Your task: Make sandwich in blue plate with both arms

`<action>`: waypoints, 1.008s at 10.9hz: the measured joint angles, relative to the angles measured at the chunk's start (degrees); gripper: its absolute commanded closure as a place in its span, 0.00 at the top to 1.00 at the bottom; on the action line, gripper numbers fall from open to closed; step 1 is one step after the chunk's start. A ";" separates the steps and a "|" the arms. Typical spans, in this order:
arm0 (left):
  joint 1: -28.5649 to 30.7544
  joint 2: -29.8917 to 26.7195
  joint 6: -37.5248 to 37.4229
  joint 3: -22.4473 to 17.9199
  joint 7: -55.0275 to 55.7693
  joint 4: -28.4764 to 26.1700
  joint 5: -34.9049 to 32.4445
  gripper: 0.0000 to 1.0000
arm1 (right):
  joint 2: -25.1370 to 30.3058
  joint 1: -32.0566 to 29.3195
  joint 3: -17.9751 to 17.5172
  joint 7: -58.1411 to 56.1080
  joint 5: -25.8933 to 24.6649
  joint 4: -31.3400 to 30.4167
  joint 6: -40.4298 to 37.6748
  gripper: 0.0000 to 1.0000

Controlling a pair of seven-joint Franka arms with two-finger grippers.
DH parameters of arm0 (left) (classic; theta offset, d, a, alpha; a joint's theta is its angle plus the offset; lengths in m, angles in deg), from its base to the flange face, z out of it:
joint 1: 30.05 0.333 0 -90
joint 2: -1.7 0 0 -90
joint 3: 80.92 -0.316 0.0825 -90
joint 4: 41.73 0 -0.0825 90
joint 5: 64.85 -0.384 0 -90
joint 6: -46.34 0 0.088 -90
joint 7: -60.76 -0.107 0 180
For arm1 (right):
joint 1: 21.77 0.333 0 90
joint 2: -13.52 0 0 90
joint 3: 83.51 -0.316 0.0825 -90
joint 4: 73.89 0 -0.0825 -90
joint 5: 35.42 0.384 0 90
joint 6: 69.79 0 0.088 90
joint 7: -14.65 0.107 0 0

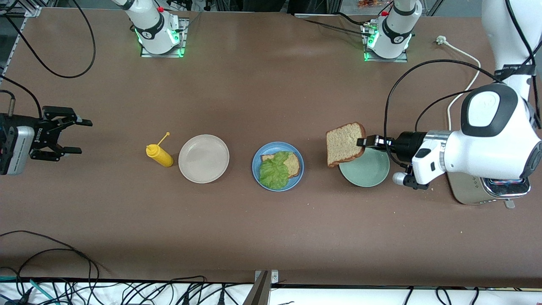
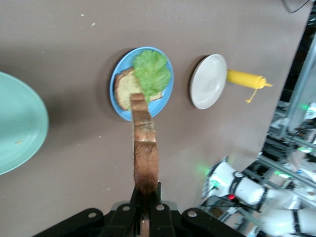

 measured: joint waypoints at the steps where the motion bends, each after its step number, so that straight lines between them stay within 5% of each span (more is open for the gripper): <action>1: 0.09 1.16 1.14 -0.19 0.03 -0.02 3.03 0.00 | 2.05 -0.14 -1.79 4.94 -3.67 -1.74 1.87 1.00; 8: -5.89 7.34 16.59 0.01 0.20 -0.14 17.67 0.00 | 19.71 -2.65 -18.09 48.24 -37.03 -12.11 6.74 1.00; 11: -10.39 10.14 24.65 0.02 0.69 -0.29 18.26 0.00 | 23.59 -4.15 -21.07 58.70 -41.46 -20.72 12.40 1.00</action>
